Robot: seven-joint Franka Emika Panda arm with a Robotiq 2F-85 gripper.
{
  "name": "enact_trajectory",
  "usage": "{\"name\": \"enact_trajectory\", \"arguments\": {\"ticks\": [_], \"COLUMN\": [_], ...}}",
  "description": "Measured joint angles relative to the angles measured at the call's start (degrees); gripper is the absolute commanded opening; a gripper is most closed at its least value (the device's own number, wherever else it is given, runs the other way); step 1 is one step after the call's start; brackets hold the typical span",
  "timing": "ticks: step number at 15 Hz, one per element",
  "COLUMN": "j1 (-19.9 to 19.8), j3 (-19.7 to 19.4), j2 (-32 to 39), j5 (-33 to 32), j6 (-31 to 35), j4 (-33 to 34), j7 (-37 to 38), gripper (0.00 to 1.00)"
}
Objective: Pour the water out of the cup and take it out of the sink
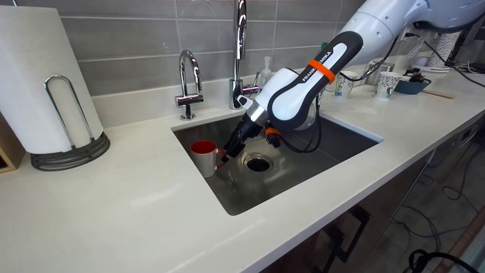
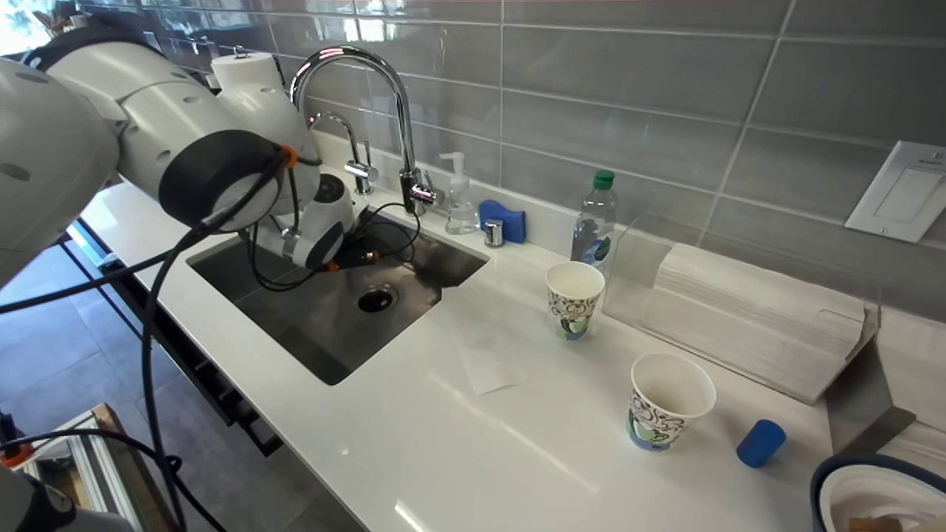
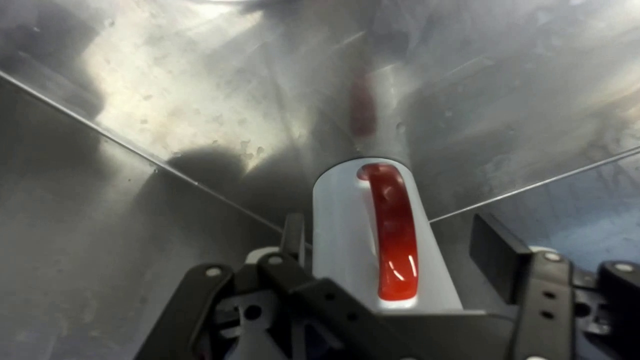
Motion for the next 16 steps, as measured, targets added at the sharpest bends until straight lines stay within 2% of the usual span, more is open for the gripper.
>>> {"name": "enact_trajectory", "arguments": {"ticks": [6, 8, 10, 16], "j1": [0.22, 0.23, 0.22, 0.22], "j3": [0.09, 0.11, 0.16, 0.25], "j2": [1.15, 1.16, 1.15, 1.04], "j5": [-0.23, -0.23, -0.22, -0.21], "j6": [-1.88, -3.07, -3.93, -4.88], "j4": [1.40, 1.48, 1.70, 2.09], "j7": [0.00, 0.01, 0.16, 0.73], "gripper": [0.12, 0.01, 0.05, 0.05]}}
